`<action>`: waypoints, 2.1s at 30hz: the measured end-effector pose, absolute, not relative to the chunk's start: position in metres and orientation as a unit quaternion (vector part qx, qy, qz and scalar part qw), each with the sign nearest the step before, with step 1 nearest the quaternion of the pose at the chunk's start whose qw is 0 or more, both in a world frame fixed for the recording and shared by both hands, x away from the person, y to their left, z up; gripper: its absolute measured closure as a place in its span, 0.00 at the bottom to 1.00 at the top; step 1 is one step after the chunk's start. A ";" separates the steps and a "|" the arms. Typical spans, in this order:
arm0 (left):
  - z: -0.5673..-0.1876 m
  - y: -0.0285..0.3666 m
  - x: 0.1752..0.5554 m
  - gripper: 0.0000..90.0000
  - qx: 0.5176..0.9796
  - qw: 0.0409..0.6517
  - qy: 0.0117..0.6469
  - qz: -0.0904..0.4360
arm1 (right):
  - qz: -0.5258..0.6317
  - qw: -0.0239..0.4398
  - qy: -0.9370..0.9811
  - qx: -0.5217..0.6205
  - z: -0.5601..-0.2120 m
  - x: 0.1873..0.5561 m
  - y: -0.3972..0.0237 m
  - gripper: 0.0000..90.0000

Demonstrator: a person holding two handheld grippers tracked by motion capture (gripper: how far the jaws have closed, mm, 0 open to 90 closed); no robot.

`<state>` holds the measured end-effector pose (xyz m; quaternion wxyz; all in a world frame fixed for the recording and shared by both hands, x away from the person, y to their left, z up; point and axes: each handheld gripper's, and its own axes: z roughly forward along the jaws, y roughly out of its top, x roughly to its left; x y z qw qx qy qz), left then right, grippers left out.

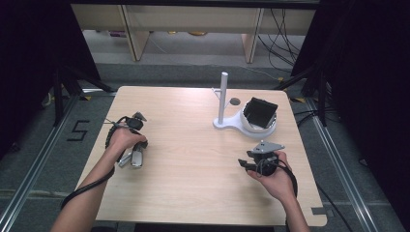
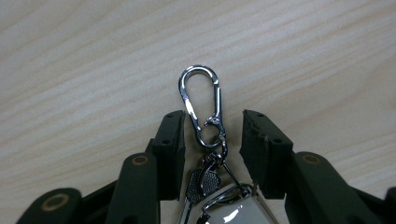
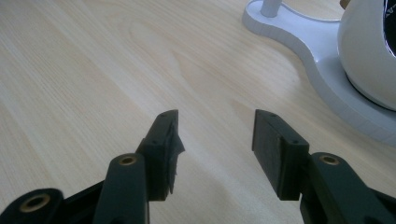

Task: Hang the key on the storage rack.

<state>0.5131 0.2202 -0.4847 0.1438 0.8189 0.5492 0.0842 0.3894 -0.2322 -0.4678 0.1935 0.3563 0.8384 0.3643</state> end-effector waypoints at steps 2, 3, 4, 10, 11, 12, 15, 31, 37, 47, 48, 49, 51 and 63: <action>-0.486 0.221 0.514 0.67 0.822 0.147 0.546 0.074 | 0.364 0.194 0.839 0.356 -0.468 0.390 -0.232 0.57; -0.485 0.221 0.514 0.67 0.821 0.142 0.547 0.077 | 0.363 0.193 0.839 0.356 -0.469 0.390 -0.232 0.57; -0.485 0.221 0.514 0.68 0.823 0.137 0.546 0.080 | 0.363 0.193 0.839 0.357 -0.469 0.390 -0.232 0.57; -0.483 0.218 0.513 0.77 0.813 0.130 0.563 0.071 | 0.359 0.189 0.840 0.359 -0.469 0.389 -0.231 0.57; -0.484 0.217 0.513 0.80 0.811 0.130 0.566 0.070 | 0.359 0.189 0.841 0.357 -0.469 0.389 -0.231 0.57; -0.484 0.216 0.512 0.82 0.813 0.131 0.562 0.073 | 0.359 0.189 0.841 0.357 -0.470 0.389 -0.231 0.57; -0.483 0.215 0.512 0.83 0.819 0.123 0.555 0.071 | 0.360 0.189 0.841 0.357 -0.471 0.389 -0.230 0.57; -0.486 0.219 0.504 0.84 0.820 0.153 0.544 0.092 | 0.357 0.189 0.843 0.356 -0.470 0.389 -0.231 0.56; -0.487 0.219 0.498 0.84 0.818 0.166 0.542 0.097 | 0.357 0.190 0.842 0.357 -0.470 0.389 -0.231 0.56; -0.487 0.224 0.492 0.84 0.824 0.189 0.523 0.112 | 0.358 0.189 0.842 0.357 -0.471 0.390 -0.232 0.56; -0.487 0.225 0.491 0.84 0.825 0.193 0.518 0.117 | 0.358 0.189 0.841 0.357 -0.471 0.390 -0.232 0.56; -0.487 0.224 0.490 0.84 0.822 0.200 0.521 0.118 | 0.359 0.189 0.841 0.358 -0.471 0.390 -0.232 0.56; -0.486 0.225 0.486 0.84 0.820 0.212 0.517 0.125 | 0.359 0.190 0.841 0.357 -0.471 0.390 -0.232 0.56; -0.482 0.230 0.467 0.84 0.788 0.303 0.509 0.167 | 0.358 0.180 0.840 0.367 -0.473 0.389 -0.231 0.56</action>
